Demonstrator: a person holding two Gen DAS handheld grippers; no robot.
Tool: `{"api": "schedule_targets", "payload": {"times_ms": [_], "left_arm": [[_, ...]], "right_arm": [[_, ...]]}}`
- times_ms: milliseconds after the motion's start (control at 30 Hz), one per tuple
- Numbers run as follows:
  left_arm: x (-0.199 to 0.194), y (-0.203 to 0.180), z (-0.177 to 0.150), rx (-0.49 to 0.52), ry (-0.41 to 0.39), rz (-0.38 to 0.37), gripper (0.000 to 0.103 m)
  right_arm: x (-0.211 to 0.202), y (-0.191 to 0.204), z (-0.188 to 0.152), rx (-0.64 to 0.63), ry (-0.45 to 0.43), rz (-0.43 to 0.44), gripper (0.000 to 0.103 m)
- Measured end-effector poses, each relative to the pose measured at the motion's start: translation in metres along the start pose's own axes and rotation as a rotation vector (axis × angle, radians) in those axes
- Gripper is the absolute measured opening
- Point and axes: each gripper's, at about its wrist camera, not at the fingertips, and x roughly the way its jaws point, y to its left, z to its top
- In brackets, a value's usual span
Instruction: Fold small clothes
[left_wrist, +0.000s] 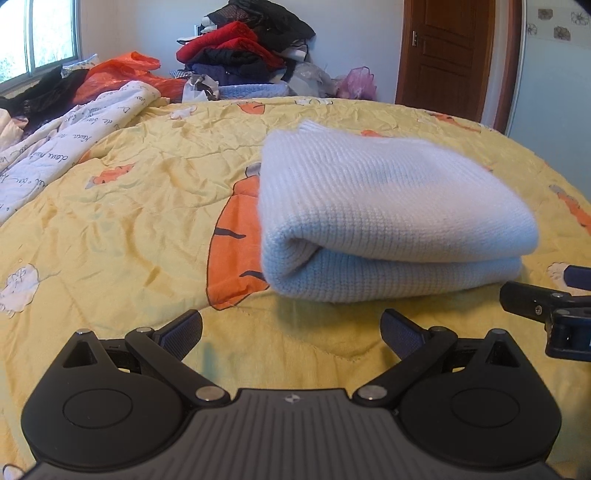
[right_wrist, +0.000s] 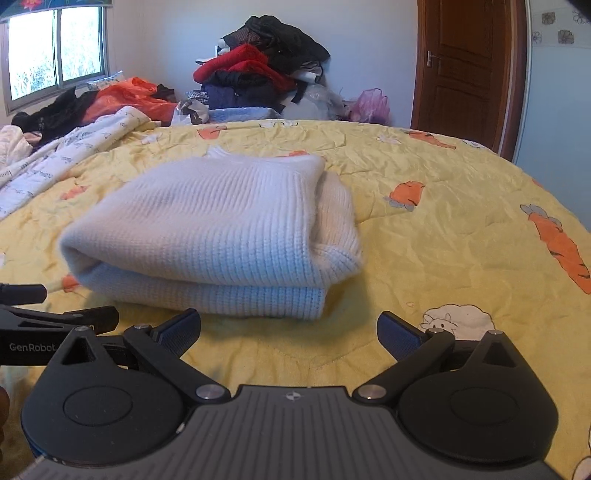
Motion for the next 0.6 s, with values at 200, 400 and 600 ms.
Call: {"api": "schedule_targets", "payload": {"times_ms": [200, 400, 600], "left_arm": [[-0.032, 0.006, 0.005, -0.020, -0.075, -0.027, 0.103], [-0.040, 0.001, 0.008, 0.019, -0.131, 0.058, 0.103], [-0.042, -0.001, 0.010, 0.055, -0.080, 0.038, 0.103]], "right_arm": [[-0.017, 0.007, 0.003, -0.011, -0.006, 0.051, 0.103], [-0.011, 0.014, -0.002, -0.041, 0.015, 0.043, 0.103], [-0.004, 0.012, 0.000, -0.005, 0.055, 0.075, 0.103]]}}
